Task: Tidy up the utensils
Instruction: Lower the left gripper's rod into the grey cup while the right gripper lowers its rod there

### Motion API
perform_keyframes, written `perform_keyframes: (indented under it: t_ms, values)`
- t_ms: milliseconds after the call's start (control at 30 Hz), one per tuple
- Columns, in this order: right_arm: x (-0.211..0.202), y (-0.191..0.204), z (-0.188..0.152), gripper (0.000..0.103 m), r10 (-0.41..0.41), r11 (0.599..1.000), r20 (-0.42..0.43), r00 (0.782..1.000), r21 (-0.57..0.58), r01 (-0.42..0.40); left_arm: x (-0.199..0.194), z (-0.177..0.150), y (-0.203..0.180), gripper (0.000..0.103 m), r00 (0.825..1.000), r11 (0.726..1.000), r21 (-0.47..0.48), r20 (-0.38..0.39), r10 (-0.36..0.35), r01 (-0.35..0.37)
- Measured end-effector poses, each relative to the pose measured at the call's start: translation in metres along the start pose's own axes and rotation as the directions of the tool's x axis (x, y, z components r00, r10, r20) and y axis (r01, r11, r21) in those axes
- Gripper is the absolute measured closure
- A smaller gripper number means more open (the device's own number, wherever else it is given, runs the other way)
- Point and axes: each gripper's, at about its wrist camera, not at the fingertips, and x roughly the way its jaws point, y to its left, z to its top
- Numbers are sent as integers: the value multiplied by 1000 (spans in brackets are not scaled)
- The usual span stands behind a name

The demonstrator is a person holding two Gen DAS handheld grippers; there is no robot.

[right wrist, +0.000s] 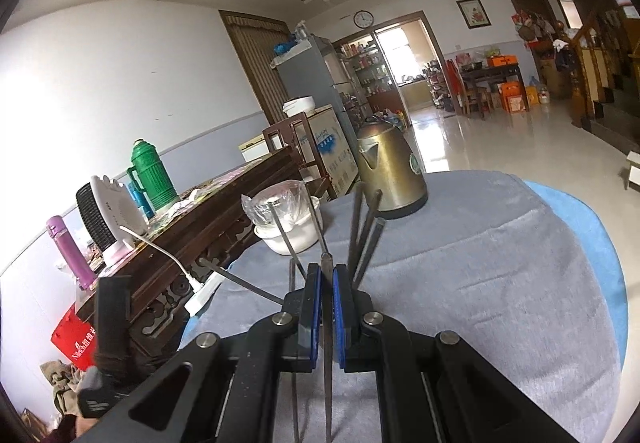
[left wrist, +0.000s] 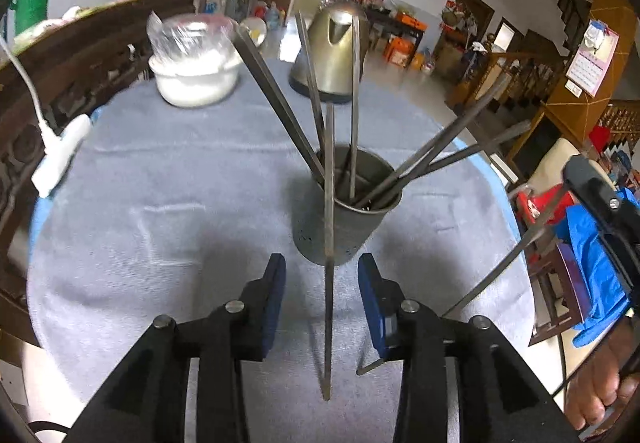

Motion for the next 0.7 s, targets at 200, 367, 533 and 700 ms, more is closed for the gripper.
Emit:
perform_keyframes:
  t_ms: [200, 367, 533, 700]
  values:
    - [0, -7, 0, 96, -2, 1000, -3, 1000, 18, 2, 37, 5, 1, 65, 998, 1000, 9, -63, -12, 12]
    - [0, -7, 0, 96, -7, 1000, -5, 1000, 16, 7, 50, 10, 0, 82, 996, 999, 19, -71, -49, 51]
    - [0, -3, 0, 96, -5, 1000, -6, 1000, 7, 5, 61, 12, 2, 96, 995, 999, 14, -83, -46, 48]
    - [-2, 3, 0, 97, 0, 1000, 1, 1000, -9, 0, 54, 10, 3, 98, 997, 998, 34, -49, -55, 56]
